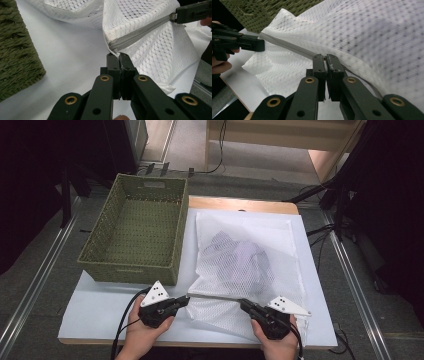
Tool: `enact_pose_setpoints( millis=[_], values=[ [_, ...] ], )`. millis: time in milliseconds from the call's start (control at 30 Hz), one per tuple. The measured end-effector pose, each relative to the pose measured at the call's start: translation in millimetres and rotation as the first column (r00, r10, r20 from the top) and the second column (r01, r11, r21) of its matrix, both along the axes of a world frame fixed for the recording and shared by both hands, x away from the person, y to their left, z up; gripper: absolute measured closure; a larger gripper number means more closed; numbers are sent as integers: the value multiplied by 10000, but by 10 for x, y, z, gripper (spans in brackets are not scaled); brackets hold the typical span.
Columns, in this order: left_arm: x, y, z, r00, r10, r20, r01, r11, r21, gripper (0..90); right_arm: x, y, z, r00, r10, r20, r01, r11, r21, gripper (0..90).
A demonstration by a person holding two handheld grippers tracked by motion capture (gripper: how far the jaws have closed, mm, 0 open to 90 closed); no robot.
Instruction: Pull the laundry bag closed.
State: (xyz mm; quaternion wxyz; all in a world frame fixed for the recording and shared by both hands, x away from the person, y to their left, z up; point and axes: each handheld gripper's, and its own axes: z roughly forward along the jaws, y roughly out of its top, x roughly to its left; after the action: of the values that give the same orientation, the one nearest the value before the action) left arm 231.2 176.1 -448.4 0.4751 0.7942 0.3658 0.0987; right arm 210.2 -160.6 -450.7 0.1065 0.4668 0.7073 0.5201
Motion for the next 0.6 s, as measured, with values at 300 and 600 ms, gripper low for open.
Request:
enact_pose_setpoints(
  millis=[300,600],
  values=[
    [1,0,-11,10000,-30,-25,30,10000,42,893,-62,-257,-25,9991,-412,97,412,9991,21,880],
    [6,1,-33,9999,-12,-151,13,10000,57,892,-108,-481,-12,9964,-834,146,833,9965,81,879]
  ],
)
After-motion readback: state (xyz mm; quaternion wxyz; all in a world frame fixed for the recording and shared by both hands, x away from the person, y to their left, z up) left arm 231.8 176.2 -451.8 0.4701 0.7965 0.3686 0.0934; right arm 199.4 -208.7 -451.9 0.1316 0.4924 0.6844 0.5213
